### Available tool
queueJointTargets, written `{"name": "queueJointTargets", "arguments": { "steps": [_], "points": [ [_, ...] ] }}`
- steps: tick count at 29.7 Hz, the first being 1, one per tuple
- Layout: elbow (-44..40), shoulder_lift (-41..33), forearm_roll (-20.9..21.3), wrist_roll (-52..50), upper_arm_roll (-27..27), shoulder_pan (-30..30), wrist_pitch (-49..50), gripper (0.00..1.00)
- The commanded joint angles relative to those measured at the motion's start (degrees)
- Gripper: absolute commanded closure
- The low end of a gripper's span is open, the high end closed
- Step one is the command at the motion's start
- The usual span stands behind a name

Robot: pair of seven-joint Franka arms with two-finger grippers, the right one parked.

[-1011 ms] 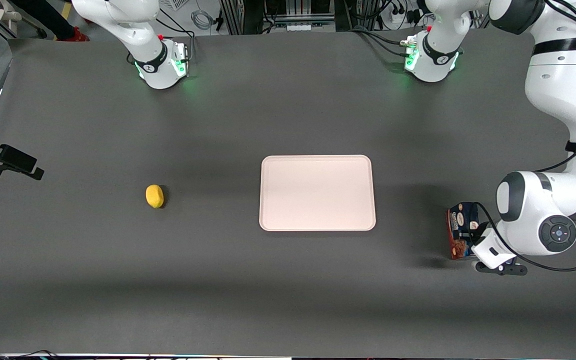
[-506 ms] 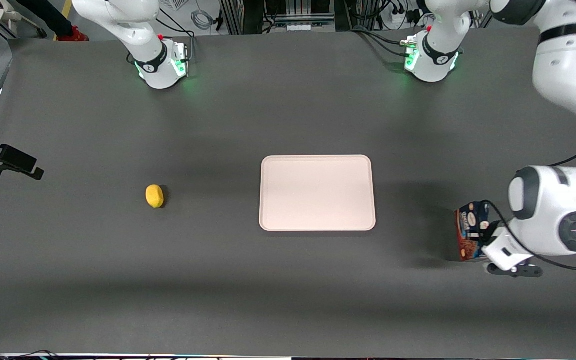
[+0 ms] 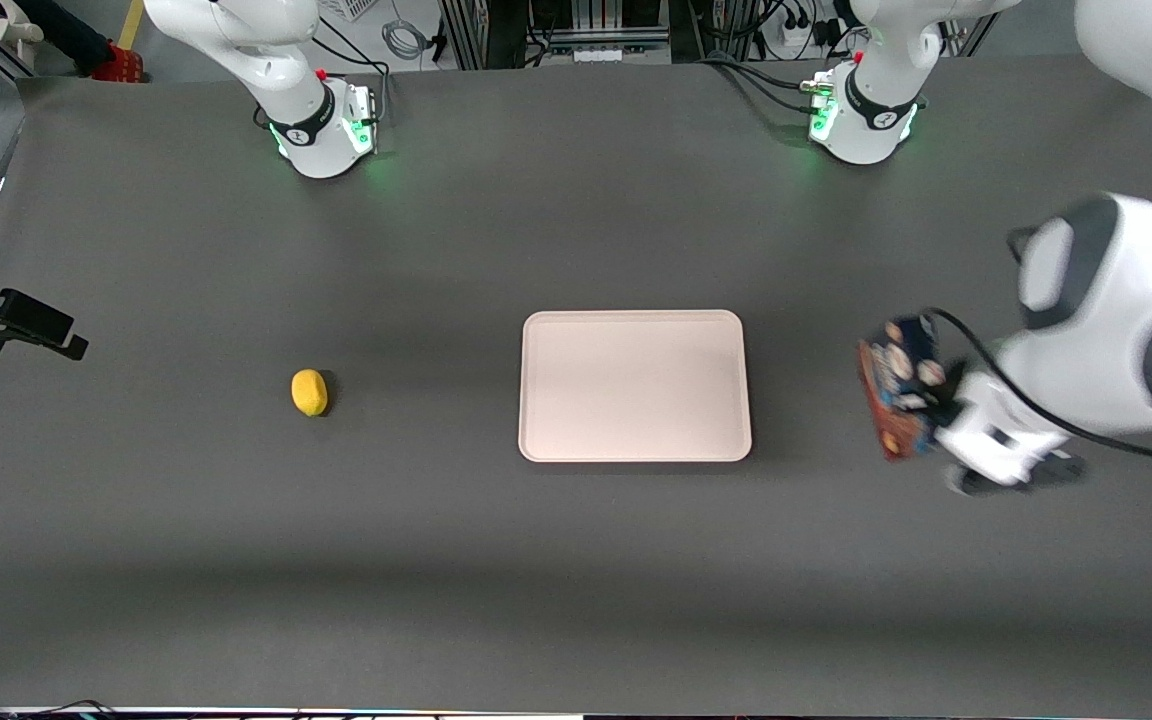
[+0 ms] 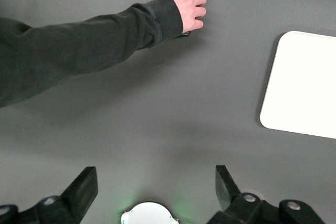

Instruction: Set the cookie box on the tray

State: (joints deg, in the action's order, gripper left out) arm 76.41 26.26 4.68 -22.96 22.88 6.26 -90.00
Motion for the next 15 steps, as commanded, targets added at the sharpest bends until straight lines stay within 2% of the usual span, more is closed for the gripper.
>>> {"name": "queueJointTargets", "arguments": {
  "steps": [1, 7, 15],
  "points": [
    [2.07, -0.86, -1.25, -7.97, 6.03, -0.11, 1.06, 1.0],
    [7.6, -0.51, -1.17, -10.09, 10.78, -0.46, -4.2, 1.0],
    [20.43, 0.89, -0.38, -10.18, 11.57, -1.87, -20.46, 1.0]
  ]
}}
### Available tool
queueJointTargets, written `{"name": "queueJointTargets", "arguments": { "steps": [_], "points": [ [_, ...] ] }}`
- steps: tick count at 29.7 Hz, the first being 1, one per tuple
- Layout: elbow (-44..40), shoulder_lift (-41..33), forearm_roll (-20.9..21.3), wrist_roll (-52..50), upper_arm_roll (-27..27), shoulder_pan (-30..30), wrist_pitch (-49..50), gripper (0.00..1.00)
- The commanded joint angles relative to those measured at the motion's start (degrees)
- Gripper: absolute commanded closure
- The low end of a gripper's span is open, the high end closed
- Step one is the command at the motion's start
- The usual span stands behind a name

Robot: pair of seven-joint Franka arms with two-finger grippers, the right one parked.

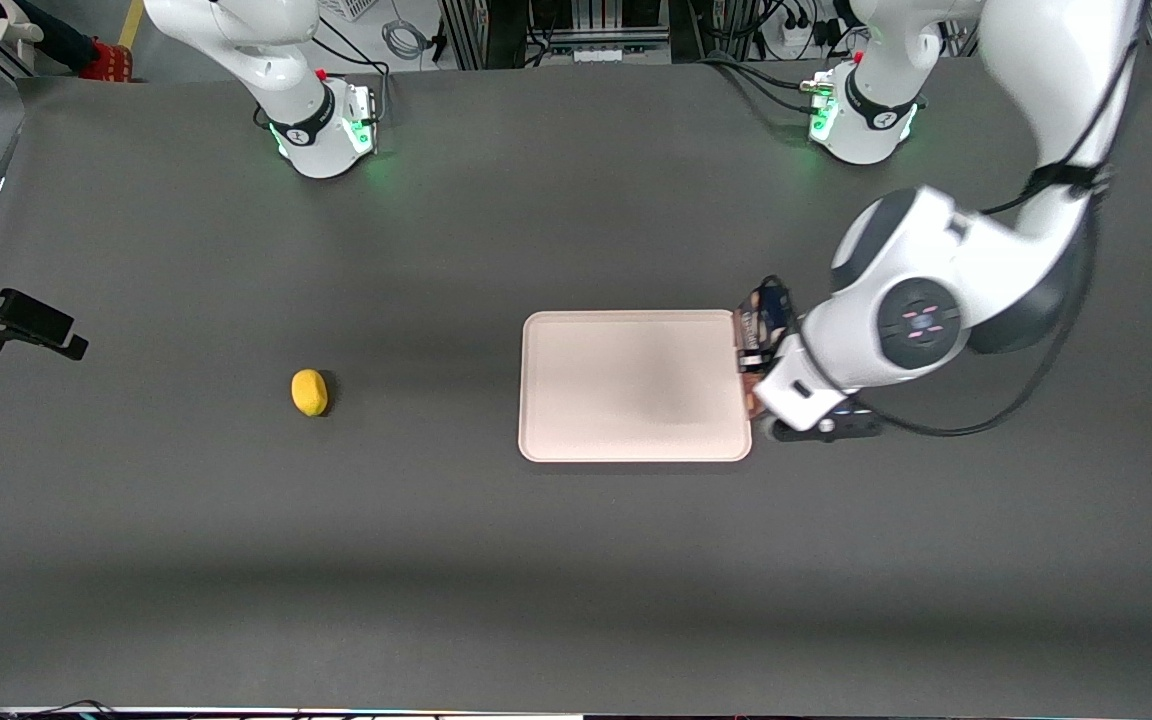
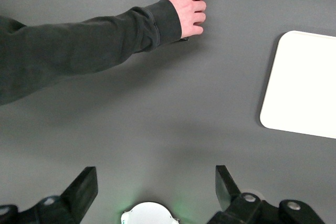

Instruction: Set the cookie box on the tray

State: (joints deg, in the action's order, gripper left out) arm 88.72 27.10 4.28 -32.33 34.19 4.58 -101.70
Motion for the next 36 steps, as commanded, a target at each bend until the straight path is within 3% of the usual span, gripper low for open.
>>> {"name": "queueJointTargets", "arguments": {
  "steps": [1, 13, 15, 16, 18, 20, 21, 22, 23, 36],
  "points": [
    [9.44, 0.32, 0.29, -0.8, 0.26, -0.53, -10.6, 1.0],
    [15.95, 2.95, 5.56, -0.89, 0.18, -0.97, -20.55, 1.0],
    [16.48, 3.04, 5.83, -0.89, 0.0, -0.97, -21.6, 0.94],
    [16.49, 3.13, 5.92, -0.89, -0.09, -0.97, -21.96, 0.89],
    [16.49, 3.48, 5.92, -0.98, -0.09, -0.97, -22.31, 0.61],
    [16.49, 3.66, 5.92, -0.98, -0.18, -0.97, -22.83, 0.4],
    [16.49, 3.75, 5.92, -0.98, -0.18, -0.97, -23.27, 0.26],
    [16.49, 3.92, 5.92, -0.98, -0.26, -0.97, -23.54, 0.05],
    [16.49, 4.1, 5.92, -0.98, -0.26, -0.89, -23.54, 0.0],
    [12.63, 0.06, 5.22, -1.15, -1.05, -0.27, -18.37, 0.0]
  ]
}}
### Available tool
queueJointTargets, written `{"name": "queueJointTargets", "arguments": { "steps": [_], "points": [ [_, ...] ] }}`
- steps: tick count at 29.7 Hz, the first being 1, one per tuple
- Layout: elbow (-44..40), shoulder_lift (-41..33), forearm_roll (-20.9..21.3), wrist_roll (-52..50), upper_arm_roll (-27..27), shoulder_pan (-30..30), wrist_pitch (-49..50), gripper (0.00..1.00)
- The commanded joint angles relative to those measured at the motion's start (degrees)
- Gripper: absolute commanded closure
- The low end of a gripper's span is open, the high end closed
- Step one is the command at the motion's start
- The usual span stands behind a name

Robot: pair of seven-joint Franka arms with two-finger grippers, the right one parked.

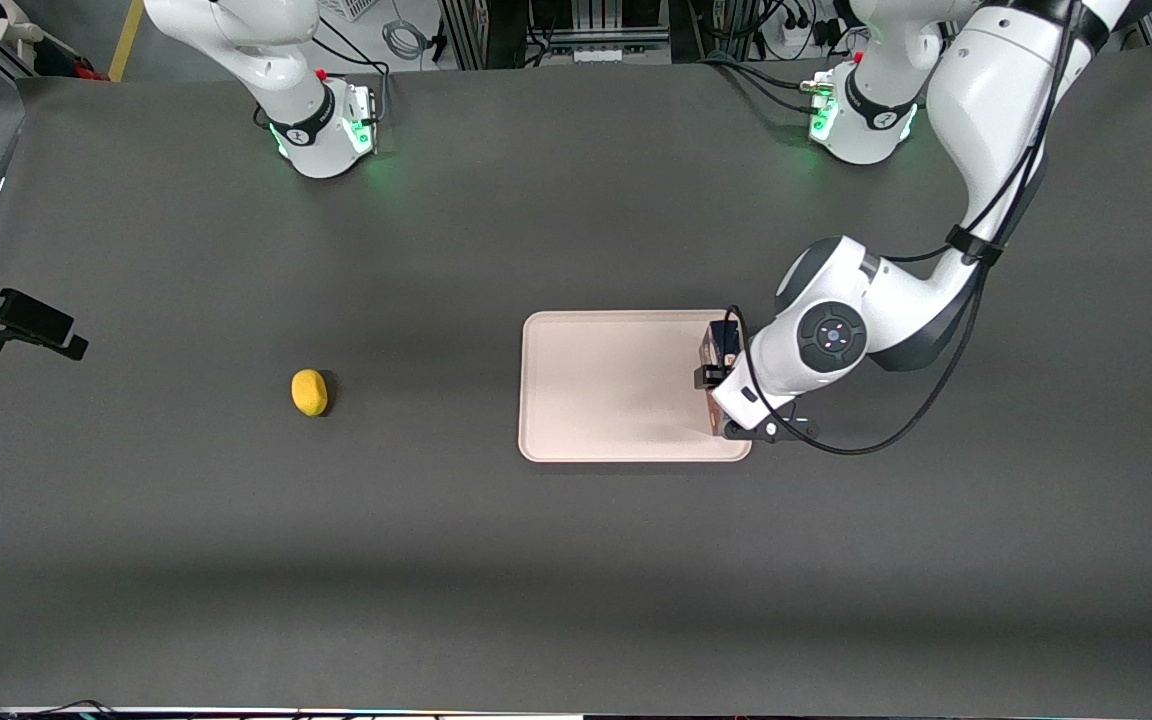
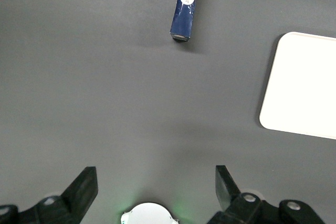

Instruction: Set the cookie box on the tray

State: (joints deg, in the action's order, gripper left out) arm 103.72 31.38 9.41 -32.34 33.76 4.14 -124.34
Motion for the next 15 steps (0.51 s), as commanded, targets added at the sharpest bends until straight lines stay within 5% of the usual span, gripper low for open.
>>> {"name": "queueJointTargets", "arguments": {
  "steps": [1, 15],
  "points": [
    [-3.42, -5.27, -0.09, -0.97, -0.97, 0.17, 6.45, 0.0],
    [-18.01, -22.76, -7.03, 5.86, -9.75, 2.1, 39.22, 0.0]
  ]
}}
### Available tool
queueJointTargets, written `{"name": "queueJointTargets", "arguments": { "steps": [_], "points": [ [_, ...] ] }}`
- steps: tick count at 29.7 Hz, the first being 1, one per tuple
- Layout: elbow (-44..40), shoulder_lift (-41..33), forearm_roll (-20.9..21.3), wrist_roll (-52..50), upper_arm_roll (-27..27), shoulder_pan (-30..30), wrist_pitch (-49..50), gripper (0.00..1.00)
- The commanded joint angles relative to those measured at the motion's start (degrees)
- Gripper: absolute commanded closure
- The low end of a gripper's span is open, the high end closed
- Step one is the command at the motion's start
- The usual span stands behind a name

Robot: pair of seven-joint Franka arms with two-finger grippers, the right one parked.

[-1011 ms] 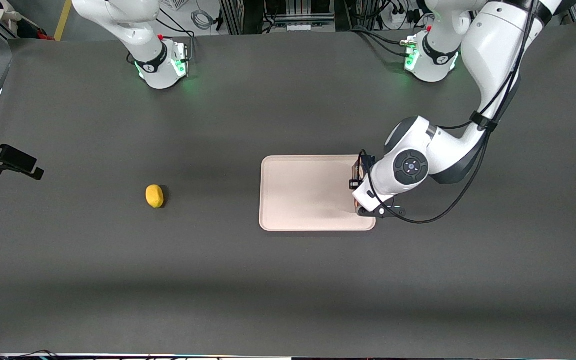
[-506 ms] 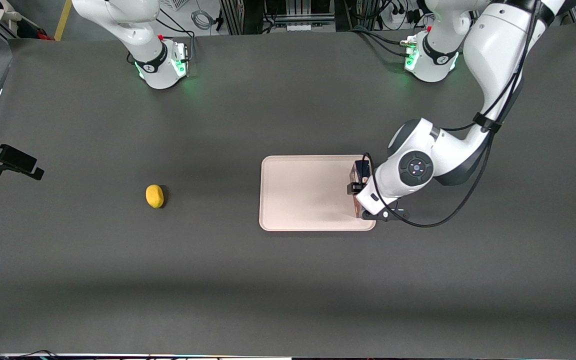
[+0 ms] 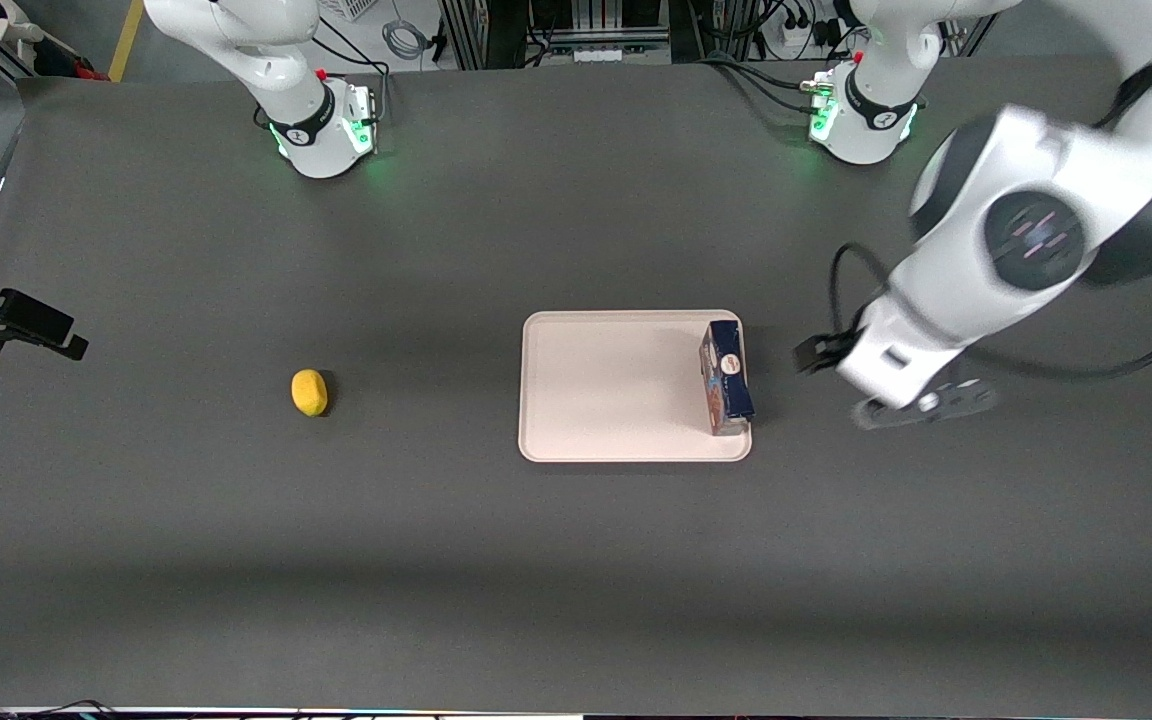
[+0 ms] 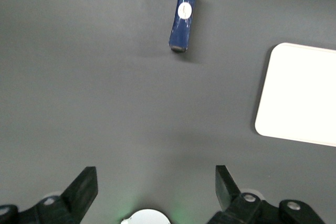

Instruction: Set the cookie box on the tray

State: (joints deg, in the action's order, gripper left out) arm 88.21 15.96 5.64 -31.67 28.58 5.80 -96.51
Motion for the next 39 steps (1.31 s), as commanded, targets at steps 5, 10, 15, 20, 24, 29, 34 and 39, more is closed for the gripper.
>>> {"name": "queueJointTargets", "arguments": {
  "steps": [5, 10, 15, 20, 24, 29, 34, 39],
  "points": [
    [-3.75, -14.62, -3.62, 13.55, -9.76, 0.44, 20.48, 0.0],
    [4.4, -24.38, -3.62, 19.79, -14.86, 0.44, 21.63, 0.0],
    [20.3, -36.5, -3.88, 26.56, -20.39, 0.44, 14.62, 0.0],
    [32.1, -43.29, -5.46, 27.97, -23.04, 0.44, 6.08, 0.0],
    [32.11, -43.12, -6.25, 29.21, -23.65, 0.44, 5.55, 0.0],
    [31.5, -42.94, -6.69, 29.12, -23.83, 0.35, 5.64, 0.0],
    [30.71, -42.77, -6.78, 29.12, -23.92, 0.17, 5.55, 0.0],
    [28.77, -42.15, -6.78, 29.21, -23.92, 0.0, 5.9, 0.0]
  ]
}}
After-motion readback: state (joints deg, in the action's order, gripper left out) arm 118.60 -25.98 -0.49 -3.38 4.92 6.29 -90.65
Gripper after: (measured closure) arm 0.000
